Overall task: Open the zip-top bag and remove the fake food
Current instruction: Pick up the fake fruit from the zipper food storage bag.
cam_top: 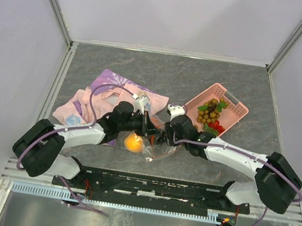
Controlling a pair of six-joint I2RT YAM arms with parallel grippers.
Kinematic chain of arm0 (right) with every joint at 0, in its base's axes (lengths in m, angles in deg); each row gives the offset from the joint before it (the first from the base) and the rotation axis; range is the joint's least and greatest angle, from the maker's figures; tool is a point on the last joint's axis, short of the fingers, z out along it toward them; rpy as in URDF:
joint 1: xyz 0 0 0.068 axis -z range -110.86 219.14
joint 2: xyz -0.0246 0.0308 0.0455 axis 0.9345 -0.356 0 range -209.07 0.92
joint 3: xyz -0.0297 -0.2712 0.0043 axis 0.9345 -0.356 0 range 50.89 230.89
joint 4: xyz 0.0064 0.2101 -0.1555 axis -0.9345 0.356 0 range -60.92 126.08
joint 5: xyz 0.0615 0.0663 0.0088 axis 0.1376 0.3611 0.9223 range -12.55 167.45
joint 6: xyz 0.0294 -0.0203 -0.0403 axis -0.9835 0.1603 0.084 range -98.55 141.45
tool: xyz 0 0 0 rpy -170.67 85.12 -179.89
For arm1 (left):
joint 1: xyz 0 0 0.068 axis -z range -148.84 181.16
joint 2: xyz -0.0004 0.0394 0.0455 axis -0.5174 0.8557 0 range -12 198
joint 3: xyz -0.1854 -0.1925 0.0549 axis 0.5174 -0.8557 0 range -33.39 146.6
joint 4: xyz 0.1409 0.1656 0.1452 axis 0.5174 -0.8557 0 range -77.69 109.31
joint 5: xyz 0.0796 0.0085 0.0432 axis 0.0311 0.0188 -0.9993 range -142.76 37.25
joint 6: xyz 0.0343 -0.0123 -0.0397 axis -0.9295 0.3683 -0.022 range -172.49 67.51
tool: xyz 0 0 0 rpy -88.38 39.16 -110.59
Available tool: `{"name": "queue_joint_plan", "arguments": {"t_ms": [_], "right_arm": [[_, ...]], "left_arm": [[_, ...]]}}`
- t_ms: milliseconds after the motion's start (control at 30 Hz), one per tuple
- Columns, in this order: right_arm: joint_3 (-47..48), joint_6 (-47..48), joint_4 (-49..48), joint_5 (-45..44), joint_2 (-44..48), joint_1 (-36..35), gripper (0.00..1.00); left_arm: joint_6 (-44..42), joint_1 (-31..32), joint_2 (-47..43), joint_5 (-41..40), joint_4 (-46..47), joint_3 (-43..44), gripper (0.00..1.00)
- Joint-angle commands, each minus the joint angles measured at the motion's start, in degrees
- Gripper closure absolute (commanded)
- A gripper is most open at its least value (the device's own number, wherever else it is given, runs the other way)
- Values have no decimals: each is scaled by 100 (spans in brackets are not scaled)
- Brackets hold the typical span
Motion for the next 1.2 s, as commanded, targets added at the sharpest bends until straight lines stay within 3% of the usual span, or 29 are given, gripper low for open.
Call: {"name": "queue_joint_plan", "arguments": {"t_ms": [0, 200, 500, 800, 1167], "right_arm": [[-329, -733, -876, -1026, 230, -22, 59], [-824, -1468, -1523, -1735, 400, -21, 60], [-1236, -1947, -2509, -1131, 623, -18, 57], [-1181, -2165, -2564, -715, 364, -18, 52], [-1300, -2983, -2530, -1003, 106, -17, 48]], "left_arm": [[195, 27, 187, -215, 408, 59, 97], [191, 35, 327, -244, 452, 105, 97], [169, 67, 419, -248, 488, 154, 97], [186, 77, 432, -275, 524, 144, 97], [203, 79, 447, -315, 563, 112, 97]]}}
